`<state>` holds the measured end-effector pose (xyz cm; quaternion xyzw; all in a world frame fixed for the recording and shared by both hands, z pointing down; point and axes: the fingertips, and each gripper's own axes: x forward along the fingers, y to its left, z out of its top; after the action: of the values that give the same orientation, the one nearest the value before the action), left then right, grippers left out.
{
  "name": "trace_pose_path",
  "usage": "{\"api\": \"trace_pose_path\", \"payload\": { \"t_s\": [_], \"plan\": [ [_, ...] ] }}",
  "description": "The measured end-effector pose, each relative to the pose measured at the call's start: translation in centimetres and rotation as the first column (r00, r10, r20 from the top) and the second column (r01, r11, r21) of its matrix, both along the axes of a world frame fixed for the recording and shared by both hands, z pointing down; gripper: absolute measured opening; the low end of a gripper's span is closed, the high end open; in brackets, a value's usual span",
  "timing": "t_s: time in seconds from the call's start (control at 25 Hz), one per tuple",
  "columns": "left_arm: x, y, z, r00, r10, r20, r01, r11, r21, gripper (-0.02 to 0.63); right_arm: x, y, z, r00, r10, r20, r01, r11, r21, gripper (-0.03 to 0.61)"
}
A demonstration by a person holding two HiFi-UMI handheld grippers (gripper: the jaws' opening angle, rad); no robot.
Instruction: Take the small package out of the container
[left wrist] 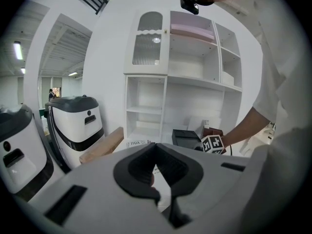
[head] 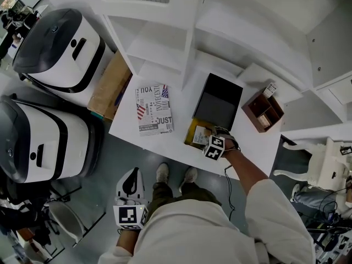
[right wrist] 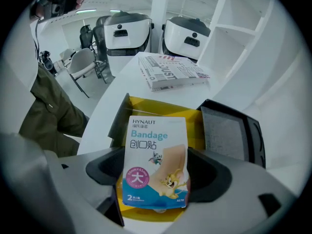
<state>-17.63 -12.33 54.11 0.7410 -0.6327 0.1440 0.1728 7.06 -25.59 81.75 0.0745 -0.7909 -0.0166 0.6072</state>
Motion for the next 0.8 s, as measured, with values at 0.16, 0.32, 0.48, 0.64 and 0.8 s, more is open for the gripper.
{"api": "trace_pose_path", "payload": {
  "t_s": [0.16, 0.32, 0.48, 0.64, 0.8],
  "plan": [
    [0.6, -0.3, -0.2, 1.000, 0.025, -0.006, -0.025, 1.000, 0.002, 0.008, -0.5, -0.4, -3.1, 0.998, 0.019, 0.067, -0.023, 0.998, 0.064, 0.416],
    [1.4, -1.3, -1.0, 0.998, 0.059, -0.009, -0.058, 0.998, 0.037, 0.008, -1.0, -1.2, -7.6, 0.980, 0.080, 0.182, -0.105, 0.985, 0.135, 0.416],
    [2.6, -2.7, -2.2, 0.995, 0.101, 0.002, -0.101, 0.991, 0.084, 0.008, -0.8, -1.6, -11.9, 0.947, 0.136, 0.290, -0.196, 0.963, 0.187, 0.416],
    [3.9, -3.6, -2.9, 0.990, 0.141, 0.005, -0.141, 0.984, 0.107, 0.008, -0.4, -1.8, -16.3, 0.895, 0.187, 0.405, -0.296, 0.928, 0.225, 0.416],
    [5.0, -4.2, -3.5, 0.984, 0.175, 0.008, -0.175, 0.977, 0.122, 0.008, 0.1, -1.9, -21.2, 0.815, 0.226, 0.534, -0.408, 0.878, 0.251, 0.416]
  ]
}}
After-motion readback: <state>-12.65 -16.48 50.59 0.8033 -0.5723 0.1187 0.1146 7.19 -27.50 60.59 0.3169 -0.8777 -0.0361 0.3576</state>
